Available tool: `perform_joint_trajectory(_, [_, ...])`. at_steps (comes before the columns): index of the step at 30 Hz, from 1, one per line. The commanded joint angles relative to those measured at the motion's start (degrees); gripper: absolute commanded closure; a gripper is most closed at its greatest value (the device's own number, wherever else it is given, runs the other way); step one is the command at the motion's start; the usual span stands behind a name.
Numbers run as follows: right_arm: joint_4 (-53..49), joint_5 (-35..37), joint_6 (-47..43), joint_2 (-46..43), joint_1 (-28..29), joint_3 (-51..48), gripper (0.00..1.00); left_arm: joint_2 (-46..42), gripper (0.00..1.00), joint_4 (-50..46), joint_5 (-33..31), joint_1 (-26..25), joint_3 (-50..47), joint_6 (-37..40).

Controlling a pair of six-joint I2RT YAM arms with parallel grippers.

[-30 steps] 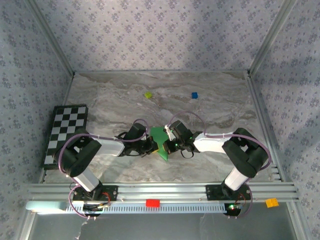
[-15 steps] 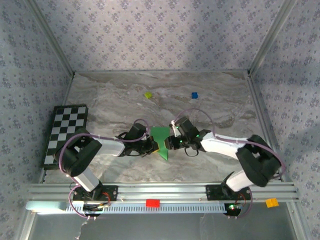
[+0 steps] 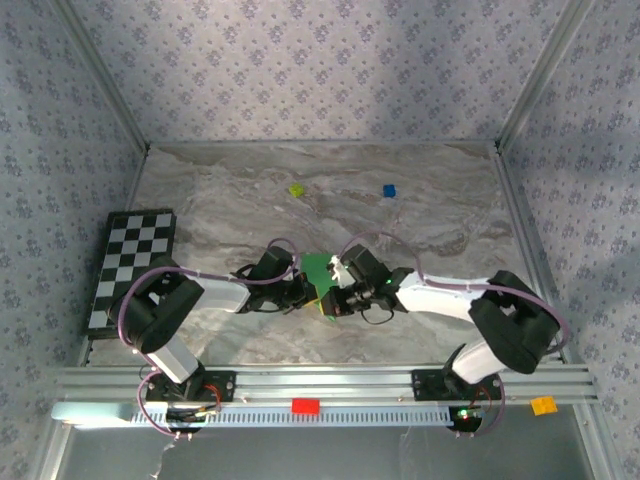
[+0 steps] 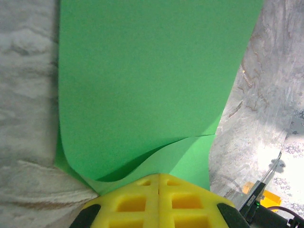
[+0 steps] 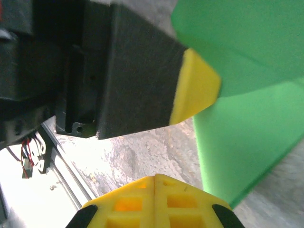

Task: Fold a paper plane with a square sheet of paper (pick it up from the middle)
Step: Third fold the triangle at the center of the table.

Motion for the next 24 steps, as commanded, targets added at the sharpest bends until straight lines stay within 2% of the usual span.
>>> perform_joint_trajectory(1, [-1.53, -0.02, 1.87, 2.89, 0.57, 3.03, 0.98, 1.17, 1.00, -3.70, -2.39, -0.32, -0.48, 1.12])
perform_joint_trajectory(13, [-3.48, 2.92, 2.29, 6.53, 0.55, 3.78, 0.97, 1.37, 1.00, -3.50, -2.23, -0.38, -0.41, 1.16])
perform_joint_trajectory(24, [-1.87, 2.86, 3.43, 5.56, 0.61, -0.41, 0.96, 1.45, 1.00, -4.38, -2.85, -0.27, -0.24, 1.50])
